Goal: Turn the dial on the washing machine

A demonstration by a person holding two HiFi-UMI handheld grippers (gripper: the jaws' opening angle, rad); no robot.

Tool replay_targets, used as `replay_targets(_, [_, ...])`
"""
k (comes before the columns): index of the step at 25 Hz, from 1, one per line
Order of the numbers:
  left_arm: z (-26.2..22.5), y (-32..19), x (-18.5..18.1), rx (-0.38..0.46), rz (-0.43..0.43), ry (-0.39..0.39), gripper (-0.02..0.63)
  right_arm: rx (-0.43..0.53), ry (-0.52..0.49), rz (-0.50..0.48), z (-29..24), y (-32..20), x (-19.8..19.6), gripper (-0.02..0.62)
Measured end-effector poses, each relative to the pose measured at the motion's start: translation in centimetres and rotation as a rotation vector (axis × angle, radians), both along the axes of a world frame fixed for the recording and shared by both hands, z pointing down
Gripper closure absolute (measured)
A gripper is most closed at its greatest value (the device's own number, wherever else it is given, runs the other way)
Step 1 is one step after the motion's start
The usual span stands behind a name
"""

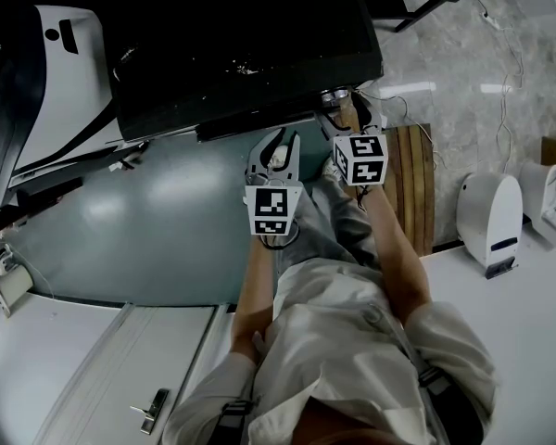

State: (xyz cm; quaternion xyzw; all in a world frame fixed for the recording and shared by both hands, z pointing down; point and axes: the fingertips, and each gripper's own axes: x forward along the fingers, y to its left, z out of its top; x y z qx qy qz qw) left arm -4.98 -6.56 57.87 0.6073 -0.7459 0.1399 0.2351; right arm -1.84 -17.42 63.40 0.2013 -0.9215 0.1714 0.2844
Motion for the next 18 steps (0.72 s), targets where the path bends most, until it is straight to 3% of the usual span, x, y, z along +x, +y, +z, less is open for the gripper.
replay_targets(8, [0.16,0.12,-0.06,-0.005,0.001,-0.001,0.526,0.143,0.105,0.015,0.05,-0.26,-0.06,0.250])
replay_targets(13, [0.19,0.25,-0.08,-0.007,0.000,-0.003,0.526,0.130,0.115,0.044,0.40,-0.12,-0.02,0.322])
replay_targets(18, [0.31,0.39,-0.08,-0.010,0.002,-0.002,0.526,0.102,0.106,0.057,0.61,-0.11,0.04,0.325])
